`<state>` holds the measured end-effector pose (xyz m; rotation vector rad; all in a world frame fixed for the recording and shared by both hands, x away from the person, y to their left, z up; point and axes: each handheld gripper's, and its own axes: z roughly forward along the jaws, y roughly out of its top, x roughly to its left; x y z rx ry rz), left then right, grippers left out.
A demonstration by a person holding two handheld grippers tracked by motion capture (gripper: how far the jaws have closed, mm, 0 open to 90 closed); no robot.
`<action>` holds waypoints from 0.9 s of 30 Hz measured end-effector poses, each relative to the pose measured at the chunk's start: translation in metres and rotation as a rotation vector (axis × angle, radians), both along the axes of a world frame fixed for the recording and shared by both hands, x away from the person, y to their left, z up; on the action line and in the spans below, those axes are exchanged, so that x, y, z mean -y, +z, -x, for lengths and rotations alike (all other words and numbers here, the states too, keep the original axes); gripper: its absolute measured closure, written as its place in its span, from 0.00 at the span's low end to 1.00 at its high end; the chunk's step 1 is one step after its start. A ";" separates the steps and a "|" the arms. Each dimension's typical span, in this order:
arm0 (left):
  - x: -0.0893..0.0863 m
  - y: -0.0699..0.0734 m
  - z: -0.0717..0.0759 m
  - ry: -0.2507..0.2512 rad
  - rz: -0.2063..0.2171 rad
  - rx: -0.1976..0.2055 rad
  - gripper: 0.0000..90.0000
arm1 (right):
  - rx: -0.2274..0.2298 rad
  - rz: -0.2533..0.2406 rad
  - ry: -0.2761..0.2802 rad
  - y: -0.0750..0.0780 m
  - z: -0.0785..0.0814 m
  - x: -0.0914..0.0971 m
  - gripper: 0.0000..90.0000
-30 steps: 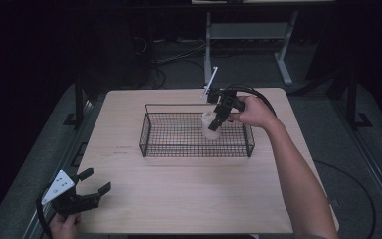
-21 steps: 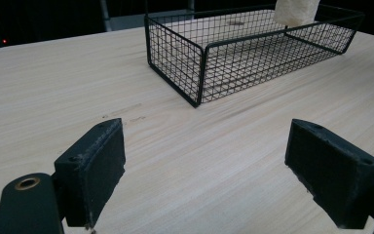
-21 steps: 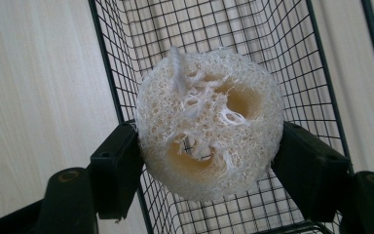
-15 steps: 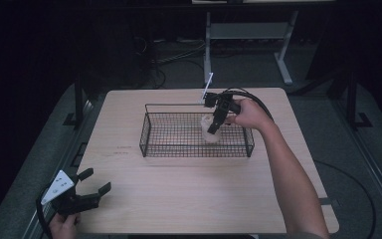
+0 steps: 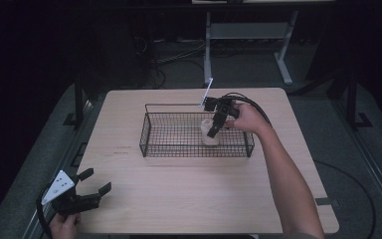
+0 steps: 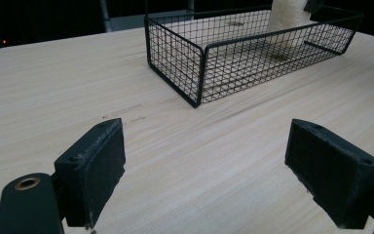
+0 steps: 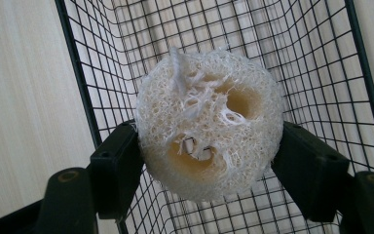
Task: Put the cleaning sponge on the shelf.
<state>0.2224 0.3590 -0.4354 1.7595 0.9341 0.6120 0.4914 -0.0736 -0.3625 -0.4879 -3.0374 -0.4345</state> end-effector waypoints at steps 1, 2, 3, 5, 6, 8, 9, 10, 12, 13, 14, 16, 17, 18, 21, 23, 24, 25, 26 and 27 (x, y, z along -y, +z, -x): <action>0.000 0.000 0.000 -0.001 0.000 0.000 0.15 | -0.002 -0.003 0.001 0.000 0.000 0.000 0.32; 0.000 0.000 0.000 0.000 0.002 0.000 0.15 | -0.002 0.000 -0.001 -0.001 0.000 0.000 0.32; 0.000 0.000 0.000 0.001 0.004 0.000 0.16 | 0.000 0.002 -0.001 -0.001 0.000 0.000 0.32; -0.001 0.000 0.000 0.001 0.004 0.000 0.15 | 0.000 -0.007 -0.008 -0.001 0.000 0.001 0.32; -0.001 0.000 0.000 0.001 0.004 0.001 0.15 | -0.001 -0.017 -0.010 -0.001 -0.001 0.002 0.32; 0.000 0.000 0.000 0.002 0.006 0.000 0.15 | -0.004 -0.023 -0.017 -0.004 -0.002 0.004 0.32; 0.000 0.000 0.000 0.001 0.006 0.000 0.16 | -0.004 -0.024 -0.020 -0.006 -0.002 0.005 0.32; 0.000 0.000 -0.001 0.002 0.006 0.001 0.15 | -0.006 -0.025 -0.023 -0.007 -0.003 0.006 0.32; 0.000 0.000 -0.001 0.003 0.006 -0.002 0.15 | -0.010 -0.026 -0.035 -0.010 -0.003 0.008 0.32; 0.000 0.000 -0.002 0.003 0.006 -0.005 0.15 | -0.013 -0.024 -0.035 -0.012 -0.004 0.009 0.32; 0.000 0.000 -0.002 0.002 0.005 -0.006 0.15 | -0.017 -0.019 -0.037 -0.014 -0.004 0.009 0.32; 0.001 0.000 -0.002 0.004 0.002 -0.004 0.15 | -0.023 -0.009 -0.038 -0.016 -0.004 0.009 0.32; 0.001 -0.001 -0.002 0.004 0.002 -0.004 0.15 | -0.021 -0.011 -0.038 -0.017 -0.005 0.009 0.32; 0.001 -0.001 -0.002 0.001 0.001 -0.006 0.15 | -0.022 -0.016 -0.036 -0.017 -0.005 0.009 0.32; 0.001 -0.001 -0.002 0.004 0.001 -0.007 0.15 | -0.024 -0.020 -0.034 -0.020 -0.006 0.008 0.32; 0.000 -0.001 -0.002 0.003 0.003 -0.008 0.15 | -0.027 -0.016 -0.031 -0.023 -0.006 0.007 0.32; 0.000 0.000 -0.002 0.003 0.003 -0.008 0.15 | -0.032 -0.014 -0.035 -0.024 -0.005 0.006 0.32; 0.000 0.000 -0.002 0.003 0.003 -0.007 0.15 | -0.033 -0.016 -0.034 -0.025 -0.006 0.006 0.32; 0.000 0.000 -0.002 0.000 0.001 -0.006 0.15 | -0.033 -0.024 -0.039 -0.026 -0.005 0.007 0.32; 0.000 0.000 -0.002 0.000 0.003 -0.008 0.15 | -0.036 -0.038 -0.046 -0.028 -0.005 0.008 0.31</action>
